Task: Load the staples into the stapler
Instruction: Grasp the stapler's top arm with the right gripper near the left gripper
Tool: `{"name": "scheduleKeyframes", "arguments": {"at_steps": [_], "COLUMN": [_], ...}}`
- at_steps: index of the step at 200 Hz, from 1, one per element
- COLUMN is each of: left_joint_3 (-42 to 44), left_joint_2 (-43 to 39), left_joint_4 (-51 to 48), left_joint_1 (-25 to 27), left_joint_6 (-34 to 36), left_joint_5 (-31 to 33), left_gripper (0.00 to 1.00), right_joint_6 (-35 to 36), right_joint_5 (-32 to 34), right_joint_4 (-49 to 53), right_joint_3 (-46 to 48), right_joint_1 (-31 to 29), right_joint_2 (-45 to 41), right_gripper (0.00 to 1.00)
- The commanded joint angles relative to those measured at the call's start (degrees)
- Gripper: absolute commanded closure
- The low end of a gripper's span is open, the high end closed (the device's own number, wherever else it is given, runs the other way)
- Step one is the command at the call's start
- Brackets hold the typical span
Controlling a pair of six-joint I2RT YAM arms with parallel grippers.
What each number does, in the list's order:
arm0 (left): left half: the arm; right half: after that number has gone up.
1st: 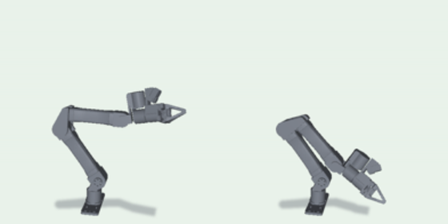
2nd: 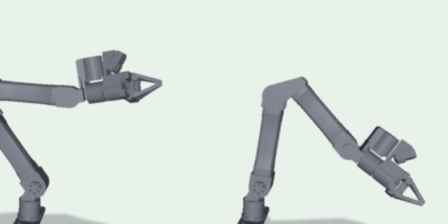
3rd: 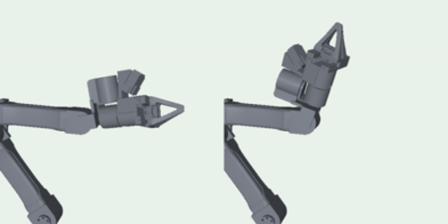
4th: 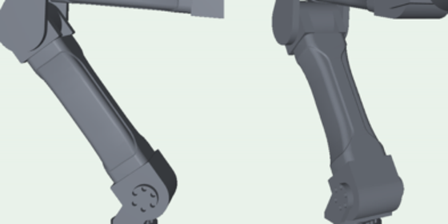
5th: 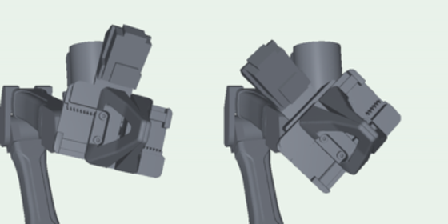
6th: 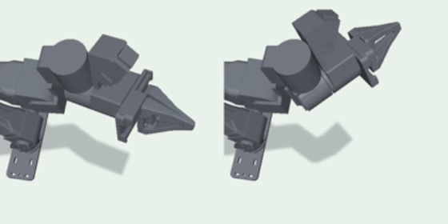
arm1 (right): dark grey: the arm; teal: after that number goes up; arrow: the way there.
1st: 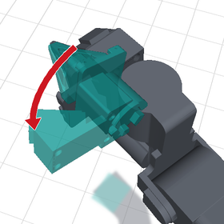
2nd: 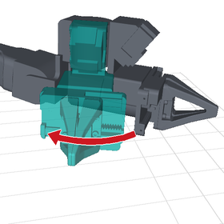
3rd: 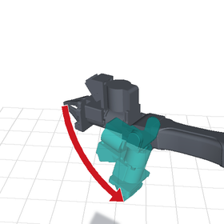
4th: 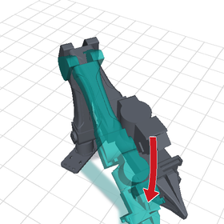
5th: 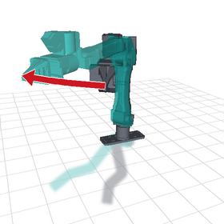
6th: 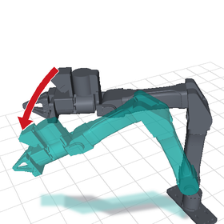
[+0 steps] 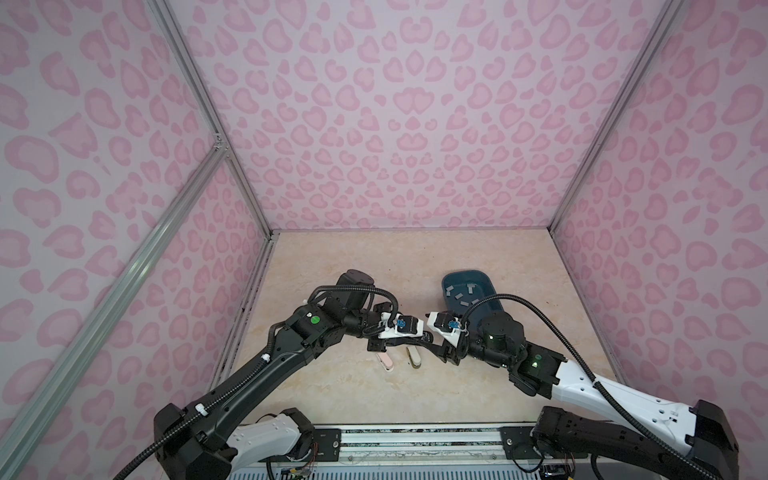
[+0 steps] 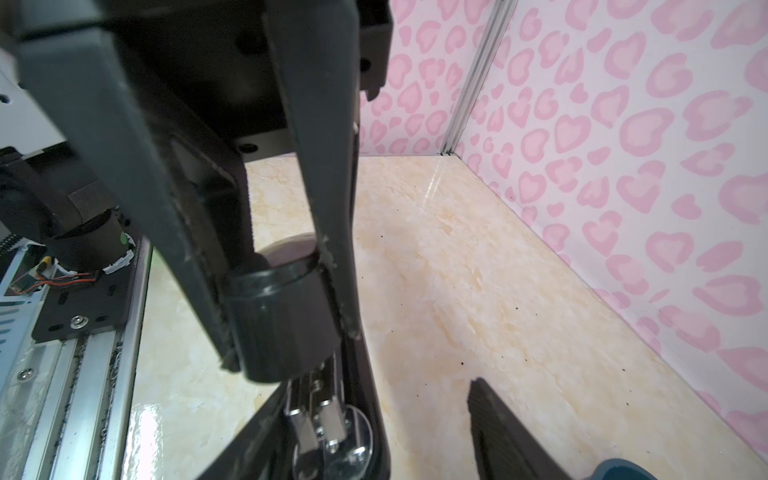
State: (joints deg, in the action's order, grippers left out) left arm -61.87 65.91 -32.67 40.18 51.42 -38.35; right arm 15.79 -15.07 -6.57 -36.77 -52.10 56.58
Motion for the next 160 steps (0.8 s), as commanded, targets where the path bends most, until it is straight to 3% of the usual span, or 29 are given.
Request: {"name": "scheduleKeyframes", "arguments": {"at_steps": [1,17,66,101,126,160], "left_joint_3": [-0.45,-0.37,-0.45,-0.43,-0.62,-0.8], "left_joint_2": [-0.34,-0.43,-0.26,0.09,0.79,0.89], "left_joint_4": [2.17,2.17,2.17,2.17,1.83,1.73], "left_joint_1": [-0.11,-0.04,-0.08,-0.11,-0.13,-0.16], "left_joint_6": [0.35,0.4,0.61,0.77,0.79,0.85], "left_joint_5": [-3.62,-3.75,-4.98,-4.98,-4.89,-5.13], "left_gripper": [0.96,0.96,0.96,0.96,0.96,0.96], "right_joint_6": [-0.41,-1.01,-2.77,-3.48,-3.55,-3.8], "right_joint_5": [-0.88,-1.85,-4.08,-4.53,-4.27,-3.32], "right_joint_4": [-2.45,-3.16,-5.0,-5.56,-5.56,-5.04], "right_joint_3": [0.46,0.38,-0.15,-0.58,-0.97,-1.7], "right_joint_1": [-0.02,-0.06,-0.05,-0.27,-0.58,-1.05], "right_joint_2": [0.37,0.87,3.51,4.76,5.46,6.76], "right_gripper": [0.45,0.53,0.54,0.59,0.69,0.7]}}
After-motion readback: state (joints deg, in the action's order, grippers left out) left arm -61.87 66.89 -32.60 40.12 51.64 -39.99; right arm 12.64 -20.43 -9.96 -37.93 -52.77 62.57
